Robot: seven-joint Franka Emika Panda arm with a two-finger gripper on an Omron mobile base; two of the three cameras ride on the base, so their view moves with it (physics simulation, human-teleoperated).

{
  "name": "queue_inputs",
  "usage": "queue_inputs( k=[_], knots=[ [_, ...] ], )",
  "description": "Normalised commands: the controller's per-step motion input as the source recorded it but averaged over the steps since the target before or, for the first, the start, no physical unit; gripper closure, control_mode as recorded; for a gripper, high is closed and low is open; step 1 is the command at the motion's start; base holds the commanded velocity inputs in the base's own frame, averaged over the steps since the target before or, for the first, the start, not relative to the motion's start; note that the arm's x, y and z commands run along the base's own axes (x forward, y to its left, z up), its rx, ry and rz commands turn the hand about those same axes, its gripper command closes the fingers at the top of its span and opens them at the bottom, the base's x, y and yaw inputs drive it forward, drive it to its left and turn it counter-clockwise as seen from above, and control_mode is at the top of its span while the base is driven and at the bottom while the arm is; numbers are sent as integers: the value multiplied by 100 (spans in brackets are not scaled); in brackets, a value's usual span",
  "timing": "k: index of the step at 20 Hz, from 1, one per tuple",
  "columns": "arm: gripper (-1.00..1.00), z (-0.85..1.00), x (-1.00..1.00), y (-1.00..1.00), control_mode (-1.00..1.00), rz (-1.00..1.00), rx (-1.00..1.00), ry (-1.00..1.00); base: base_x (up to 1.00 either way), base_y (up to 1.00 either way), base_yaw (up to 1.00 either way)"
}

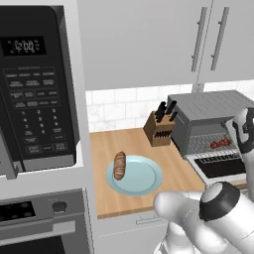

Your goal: Pick up the kebab skewer and baguette bread, and place them inside the toaster oven. Close the toaster oven door and start by setting the timer.

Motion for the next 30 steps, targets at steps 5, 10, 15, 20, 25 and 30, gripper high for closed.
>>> queue_inputs(
  k=[5, 10, 15, 20, 25, 30],
  knots=[
    [-100, 11, 0, 100, -100, 32, -16, 23, 0, 0, 0],
    [-100, -1, 0, 100, -100, 43, -23, 19, 0, 0, 0],
    [-100, -15, 0, 100, -100, 49, -20, 5, 0, 0, 0],
    [-100, -14, 6, 100, -100, 49, -11, 6, 0, 0, 0],
    [-100, -8, 33, 95, -100, 45, -1, 10, 0, 0, 0],
    [-100, -2, 41, 87, -100, 15, -2, 14, 0, 0, 0]
  ],
)
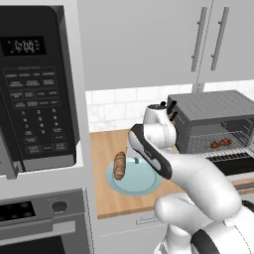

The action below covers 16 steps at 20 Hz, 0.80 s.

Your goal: Pick up the kebab skewer and baguette bread, and place them inside the toaster oven. Close the toaster oven door and start by setting the timer.

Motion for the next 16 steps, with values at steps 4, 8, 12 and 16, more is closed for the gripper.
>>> queue_inputs(
  k=[4, 8, 12, 16],
  knots=[
    [-100, -1, 49, 44, -100, 0, 0, 7, 0, 0, 0],
    [-100, -5, 36, 34, -100, 0, 0, 3, 0, 0, 0],
    [-100, -25, 22, 30, -100, 0, 0, 3, 0, 0, 0],
    [-100, -39, 25, 16, -100, 0, 0, 0, 0, 0, 0]
  ],
)
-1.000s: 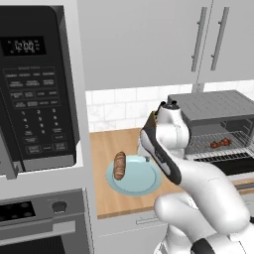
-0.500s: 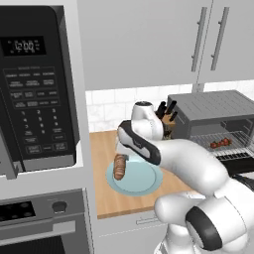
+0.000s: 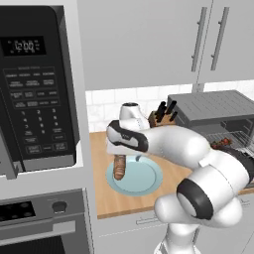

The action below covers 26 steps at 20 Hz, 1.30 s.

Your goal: Pick up the kebab skewer and baguette bread, and place them inside the toaster oven. Close the toaster oven door and start by setting the timer.

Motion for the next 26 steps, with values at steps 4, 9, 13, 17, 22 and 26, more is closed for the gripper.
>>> queue_inputs(
  k=[4, 9, 13, 17, 22, 26],
  knots=[
    [-100, -42, 14, 6, -100, 0, 0, 0, 0, 0, 0],
    [-100, -31, 19, 8, -100, 0, 0, 0, 0, 0, 0],
    [-100, -29, 37, 16, -100, 0, 0, 0, 0, 0, 0],
    [-100, -26, 29, 8, -100, 0, 0, 0, 0, 0, 0],
    [-100, -24, 13, 0, -100, 0, 0, 0, 0, 0, 0],
    [-100, -24, 10, 0, -100, 0, 0, 0, 0, 0, 0]
  ],
)
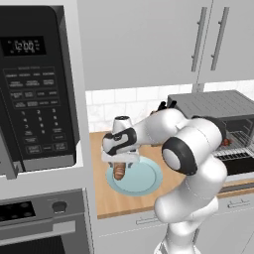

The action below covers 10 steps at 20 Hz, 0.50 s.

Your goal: Pick up the kebab skewer and baguette bread, and place them inside the toaster oven. Close the toaster oven door and start by setting the timer.

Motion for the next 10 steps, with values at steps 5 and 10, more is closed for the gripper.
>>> queue_inputs(
  k=[5, 10],
  knots=[
    [100, -17, 5, 0, -100, 0, 0, 0, 0, 0, 0],
    [100, 7, 0, 0, -100, 0, 0, 0, 0, 0, 0]
  ],
)
